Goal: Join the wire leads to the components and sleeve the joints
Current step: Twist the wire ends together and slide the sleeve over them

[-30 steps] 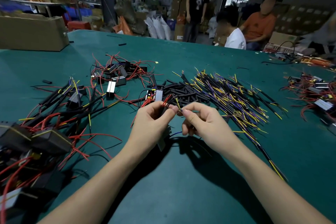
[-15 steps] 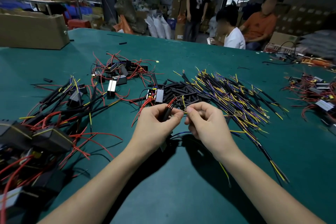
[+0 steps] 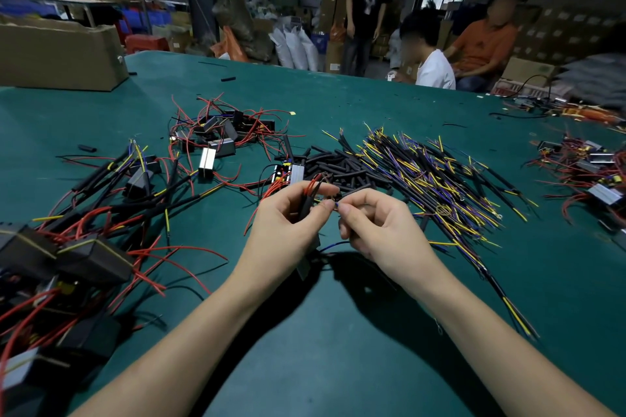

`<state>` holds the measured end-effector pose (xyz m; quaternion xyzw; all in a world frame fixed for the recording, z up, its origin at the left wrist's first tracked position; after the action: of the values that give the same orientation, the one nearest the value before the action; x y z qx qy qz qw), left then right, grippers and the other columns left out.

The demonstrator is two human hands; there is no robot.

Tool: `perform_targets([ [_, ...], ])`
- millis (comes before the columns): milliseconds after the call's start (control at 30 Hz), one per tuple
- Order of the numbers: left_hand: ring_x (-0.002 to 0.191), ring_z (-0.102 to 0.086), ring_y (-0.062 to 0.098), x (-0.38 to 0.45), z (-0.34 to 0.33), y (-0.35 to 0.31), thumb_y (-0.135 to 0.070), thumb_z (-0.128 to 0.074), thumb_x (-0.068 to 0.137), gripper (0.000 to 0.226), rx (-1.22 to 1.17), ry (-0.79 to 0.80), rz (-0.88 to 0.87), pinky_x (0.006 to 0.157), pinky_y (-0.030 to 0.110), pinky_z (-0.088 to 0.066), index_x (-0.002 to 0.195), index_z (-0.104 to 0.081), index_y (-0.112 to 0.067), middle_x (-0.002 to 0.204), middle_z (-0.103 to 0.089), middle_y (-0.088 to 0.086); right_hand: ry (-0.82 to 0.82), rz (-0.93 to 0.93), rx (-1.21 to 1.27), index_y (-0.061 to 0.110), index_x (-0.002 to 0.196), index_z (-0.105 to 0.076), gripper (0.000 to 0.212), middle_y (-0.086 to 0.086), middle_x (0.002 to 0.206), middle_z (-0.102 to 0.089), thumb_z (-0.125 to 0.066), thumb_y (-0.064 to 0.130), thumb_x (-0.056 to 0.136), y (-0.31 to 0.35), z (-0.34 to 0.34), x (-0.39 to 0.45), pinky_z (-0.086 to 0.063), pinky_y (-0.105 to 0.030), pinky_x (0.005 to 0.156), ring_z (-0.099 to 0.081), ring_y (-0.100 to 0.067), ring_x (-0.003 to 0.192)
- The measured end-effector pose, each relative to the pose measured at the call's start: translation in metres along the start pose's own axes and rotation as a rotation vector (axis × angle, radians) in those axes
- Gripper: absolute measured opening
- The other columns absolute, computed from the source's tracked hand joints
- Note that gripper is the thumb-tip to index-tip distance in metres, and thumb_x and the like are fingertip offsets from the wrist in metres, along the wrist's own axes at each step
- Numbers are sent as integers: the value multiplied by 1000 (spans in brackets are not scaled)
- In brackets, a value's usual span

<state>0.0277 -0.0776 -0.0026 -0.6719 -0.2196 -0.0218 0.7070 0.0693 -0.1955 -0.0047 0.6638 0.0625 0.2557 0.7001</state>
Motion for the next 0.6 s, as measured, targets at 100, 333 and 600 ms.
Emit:
perform_targets([
  [100, 51, -31, 14, 1, 0, 3, -11, -64, 89, 12, -23, 20, 29, 56, 33, -28, 97, -69, -19, 61, -43, 5, 31, 20, -24, 12, 83, -59, 16, 3, 55, -58, -52, 6, 96, 4, 0, -1, -29, -13, 42, -36, -7, 42],
  [333, 45, -31, 12, 1, 0, 7, -15, -65, 88, 9, -89, 35, 81, 53, 29, -29, 91, -70, -9, 59, -43, 5, -16, 154, -101, 11, 85, -58, 14, -2, 66, -63, -52, 6, 96, 18, 4, -6, -36, -32, 51, -41, -20, 55],
  [600, 50, -29, 14, -1, -2, 11, -19, -68, 87, 13, -81, 38, 124, 59, 36, -28, 83, -71, -7, 54, -40, 1, -83, 246, -175, 12, 84, -60, 9, -1, 70, -65, -56, 12, 92, 24, 6, -10, -45, -29, 59, -55, -7, 62],
])
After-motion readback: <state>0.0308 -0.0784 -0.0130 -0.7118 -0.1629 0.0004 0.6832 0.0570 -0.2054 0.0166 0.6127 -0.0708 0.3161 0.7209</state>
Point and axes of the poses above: each hand's wrist, its own x-axis towards the middle knuckle, its own z-axis out of the back of the hand, y = z × x, the point moved 10 cm from there along x, towards the middle knuckle
